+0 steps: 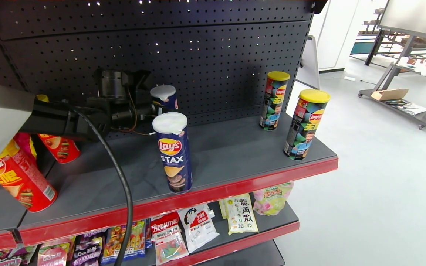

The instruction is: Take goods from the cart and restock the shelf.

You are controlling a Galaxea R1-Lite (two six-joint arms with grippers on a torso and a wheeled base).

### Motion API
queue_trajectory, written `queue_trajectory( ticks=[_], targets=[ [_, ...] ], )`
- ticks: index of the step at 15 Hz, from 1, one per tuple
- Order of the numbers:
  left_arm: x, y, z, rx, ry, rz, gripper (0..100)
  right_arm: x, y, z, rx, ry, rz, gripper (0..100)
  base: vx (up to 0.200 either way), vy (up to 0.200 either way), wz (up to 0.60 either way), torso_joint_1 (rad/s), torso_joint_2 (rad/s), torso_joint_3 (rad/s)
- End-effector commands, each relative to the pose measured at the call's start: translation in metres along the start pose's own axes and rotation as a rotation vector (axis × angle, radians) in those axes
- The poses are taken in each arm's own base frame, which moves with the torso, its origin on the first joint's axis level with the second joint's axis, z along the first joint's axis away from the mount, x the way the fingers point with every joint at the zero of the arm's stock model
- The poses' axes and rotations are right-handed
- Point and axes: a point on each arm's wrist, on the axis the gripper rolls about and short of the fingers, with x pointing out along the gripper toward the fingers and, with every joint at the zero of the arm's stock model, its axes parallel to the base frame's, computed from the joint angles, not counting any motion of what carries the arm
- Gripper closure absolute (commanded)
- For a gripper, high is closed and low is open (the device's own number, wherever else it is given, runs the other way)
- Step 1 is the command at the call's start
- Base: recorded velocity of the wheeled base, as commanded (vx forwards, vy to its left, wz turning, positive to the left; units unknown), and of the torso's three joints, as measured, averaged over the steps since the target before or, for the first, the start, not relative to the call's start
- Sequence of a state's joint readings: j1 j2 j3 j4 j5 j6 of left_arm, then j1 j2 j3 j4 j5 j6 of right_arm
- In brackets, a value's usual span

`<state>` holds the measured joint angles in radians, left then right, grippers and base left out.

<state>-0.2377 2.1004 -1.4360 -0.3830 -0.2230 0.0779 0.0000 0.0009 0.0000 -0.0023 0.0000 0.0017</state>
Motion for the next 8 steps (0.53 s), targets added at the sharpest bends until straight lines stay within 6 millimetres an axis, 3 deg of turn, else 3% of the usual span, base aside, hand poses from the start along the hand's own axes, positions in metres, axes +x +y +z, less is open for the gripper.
queue_trajectory(
  ticks=[1, 3, 8],
  targets=[
    [-0.003, 0.000, 0.002, -0.002, -0.005, 0.004, 0, 0.000, 0.000, 0.000, 0.000, 0.000, 0.000, 0, 0.000, 0.000, 0.00, 0.000, 0.00, 0.000],
    [-0.013, 0.001, 0.003, -0.005, 0.000, 0.012, 0, 0.000, 0.000, 0.000, 0.000, 0.001, 0.000, 0, 0.000, 0.000, 0.00, 0.000, 0.00, 0.000],
    [-0.071, 0.016, -0.017, -0.039, 0.082, 0.080, 0, 0.000, 0.000, 0.000, 0.000, 0.000, 0.000, 0, 0.000, 0.000, 0.00, 0.000, 0.00, 0.000]
  ],
)
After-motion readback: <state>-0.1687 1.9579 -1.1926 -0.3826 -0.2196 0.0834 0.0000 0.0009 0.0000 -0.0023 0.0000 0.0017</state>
